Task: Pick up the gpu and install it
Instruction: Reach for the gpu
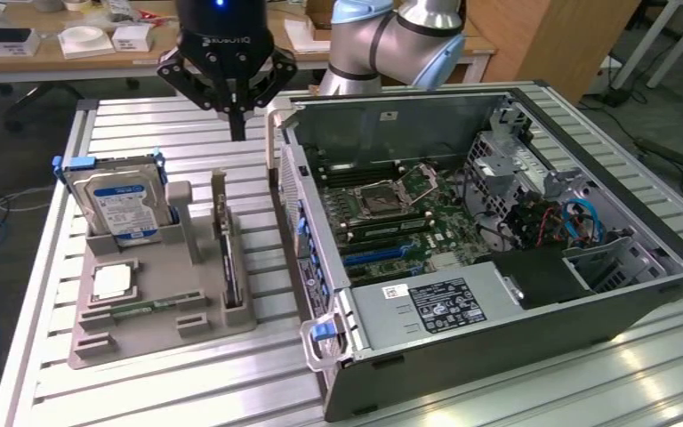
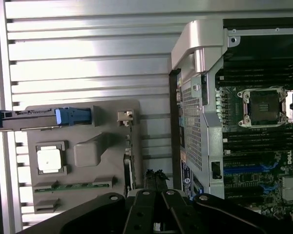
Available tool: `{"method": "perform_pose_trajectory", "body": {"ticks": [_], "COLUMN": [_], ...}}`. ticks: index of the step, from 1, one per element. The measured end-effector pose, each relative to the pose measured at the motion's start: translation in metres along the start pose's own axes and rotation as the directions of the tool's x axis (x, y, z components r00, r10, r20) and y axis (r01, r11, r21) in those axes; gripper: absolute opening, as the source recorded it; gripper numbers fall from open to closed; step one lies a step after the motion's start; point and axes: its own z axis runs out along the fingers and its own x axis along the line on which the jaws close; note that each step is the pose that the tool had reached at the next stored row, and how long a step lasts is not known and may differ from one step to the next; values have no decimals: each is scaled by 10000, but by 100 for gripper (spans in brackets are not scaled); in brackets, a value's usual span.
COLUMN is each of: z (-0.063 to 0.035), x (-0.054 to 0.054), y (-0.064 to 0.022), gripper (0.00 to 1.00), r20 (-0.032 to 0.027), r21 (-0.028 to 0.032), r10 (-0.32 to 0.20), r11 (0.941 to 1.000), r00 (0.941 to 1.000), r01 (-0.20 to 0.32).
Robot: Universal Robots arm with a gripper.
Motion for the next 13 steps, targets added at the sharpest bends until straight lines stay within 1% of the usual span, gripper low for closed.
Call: {"method": "perform_pose_trajectory", "body": {"ticks": [13], "z": [-3], "x": [82], "y": [-6], "gripper": [13], "r20": [-1], "r21": [1], "r10": [0], "r11": [10000], "r00": [10000], "r01": [0]}}
